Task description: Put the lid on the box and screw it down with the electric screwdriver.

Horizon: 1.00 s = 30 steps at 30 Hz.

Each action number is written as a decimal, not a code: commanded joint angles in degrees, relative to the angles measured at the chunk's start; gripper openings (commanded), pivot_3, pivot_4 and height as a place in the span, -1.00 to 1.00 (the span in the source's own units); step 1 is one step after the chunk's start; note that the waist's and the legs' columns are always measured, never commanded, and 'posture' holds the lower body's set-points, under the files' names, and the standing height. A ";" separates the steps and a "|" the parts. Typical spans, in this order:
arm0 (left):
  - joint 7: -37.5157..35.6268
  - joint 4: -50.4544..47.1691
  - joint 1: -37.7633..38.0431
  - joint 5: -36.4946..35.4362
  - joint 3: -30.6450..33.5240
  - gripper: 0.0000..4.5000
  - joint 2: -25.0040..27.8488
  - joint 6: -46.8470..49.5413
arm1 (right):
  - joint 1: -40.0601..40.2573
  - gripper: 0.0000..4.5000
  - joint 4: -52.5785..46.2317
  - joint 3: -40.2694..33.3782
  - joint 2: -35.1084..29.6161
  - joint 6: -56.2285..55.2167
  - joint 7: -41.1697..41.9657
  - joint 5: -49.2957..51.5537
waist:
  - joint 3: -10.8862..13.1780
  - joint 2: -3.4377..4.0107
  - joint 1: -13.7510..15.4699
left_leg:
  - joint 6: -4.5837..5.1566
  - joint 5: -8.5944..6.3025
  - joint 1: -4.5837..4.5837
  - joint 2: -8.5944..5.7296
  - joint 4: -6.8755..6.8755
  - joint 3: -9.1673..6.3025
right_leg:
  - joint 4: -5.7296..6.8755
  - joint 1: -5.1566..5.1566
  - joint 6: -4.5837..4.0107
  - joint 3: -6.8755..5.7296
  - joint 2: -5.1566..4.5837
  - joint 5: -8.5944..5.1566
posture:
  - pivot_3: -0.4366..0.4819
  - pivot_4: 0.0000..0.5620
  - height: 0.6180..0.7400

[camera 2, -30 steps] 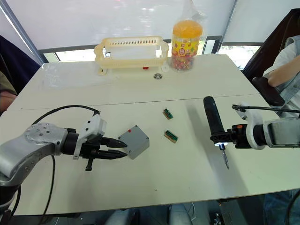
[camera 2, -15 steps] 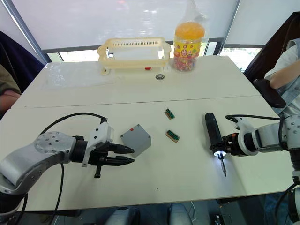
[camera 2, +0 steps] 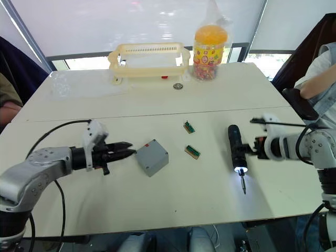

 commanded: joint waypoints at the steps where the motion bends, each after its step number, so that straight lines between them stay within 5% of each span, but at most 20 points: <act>1: 0.04 -1.79 4.31 -0.25 1.11 -0.43 0.42 -0.21 | -2.13 0.98 -9.45 0.36 3.54 -9.90 7.88 -2.79 | -0.01 -0.03 -0.08 | 0.01 -0.01 0.01 0.03 -0.03 -0.03 | 0.06 -0.02 0.00 -0.01 0.02 0.00 | -0.05 -0.47 1.00; 9: 3.30 -2.42 7.45 2.28 -3.44 -0.43 -2.71 -1.39 | 2.39 0.98 -15.06 13.20 18.72 -29.19 9.50 -20.83 | -0.03 -0.11 1.51 | -0.20 0.10 -0.04 -0.06 0.05 -0.21 | 0.32 -0.05 -0.05 -0.06 -0.09 -0.01 | -0.05 -0.47 1.00; 30: 4.34 1.15 3.31 8.55 -11.92 -0.43 -7.16 -5.61 | 6.12 0.98 -12.58 20.41 28.80 -36.89 14.54 -39.65 | -0.04 -0.10 1.59 | -0.23 0.11 -0.03 -0.10 0.08 -0.21 | 0.44 -0.17 -0.08 -0.04 -0.15 0.03 | -0.05 -0.47 1.00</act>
